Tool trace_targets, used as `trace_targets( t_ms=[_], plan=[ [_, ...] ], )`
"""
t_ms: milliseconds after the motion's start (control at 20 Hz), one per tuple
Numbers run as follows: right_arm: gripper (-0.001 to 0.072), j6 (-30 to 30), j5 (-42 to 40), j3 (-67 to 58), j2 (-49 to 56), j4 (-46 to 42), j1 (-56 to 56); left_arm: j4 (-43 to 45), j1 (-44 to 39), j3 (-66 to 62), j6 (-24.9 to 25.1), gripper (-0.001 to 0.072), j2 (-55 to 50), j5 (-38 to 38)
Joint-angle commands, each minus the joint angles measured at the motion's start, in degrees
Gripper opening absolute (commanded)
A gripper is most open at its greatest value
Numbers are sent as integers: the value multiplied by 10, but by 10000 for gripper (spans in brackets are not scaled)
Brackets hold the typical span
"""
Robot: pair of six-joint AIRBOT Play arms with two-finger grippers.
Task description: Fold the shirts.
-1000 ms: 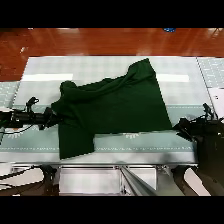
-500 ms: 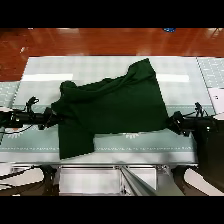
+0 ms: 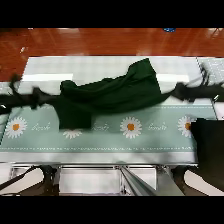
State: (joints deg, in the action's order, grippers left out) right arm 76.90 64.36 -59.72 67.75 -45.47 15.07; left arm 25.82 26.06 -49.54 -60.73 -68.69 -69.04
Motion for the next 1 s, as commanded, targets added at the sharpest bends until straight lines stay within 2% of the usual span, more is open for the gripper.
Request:
trace_targets(
  t_ms=[0,150,250,350,450,500,600,700,800,950],
  plan=[
    [26,36,26,-223,-53,-49,-6,-120,0,-163,-11,21,84,8],
    [26,59,47,-418,-78,-104,-6,-99,0,-350,-63,21,115,40],
    [26,73,108,-520,-91,-173,-6,-50,1,-473,-110,21,121,34],
    [26,85,138,-573,-122,-217,-6,1,12,-571,-144,21,133,15],
    [26,85,137,-577,-174,-230,-6,61,35,-635,-156,21,159,-5],
    [26,87,142,-577,-196,-237,-6,94,41,-649,-161,21,179,-16],
    [26,90,172,-577,-238,-257,-6,106,43,-652,-189,21,226,-26],
    [26,97,193,-562,-273,-285,-19,139,30,-651,-170,21,273,-38],
    [26,97,207,-542,-300,-300,-42,236,-28,-651,-187,21,305,-50],
    [26,110,262,-536,-313,-330,-67,416,-166,-634,-229,21,333,-92]
  ],
)
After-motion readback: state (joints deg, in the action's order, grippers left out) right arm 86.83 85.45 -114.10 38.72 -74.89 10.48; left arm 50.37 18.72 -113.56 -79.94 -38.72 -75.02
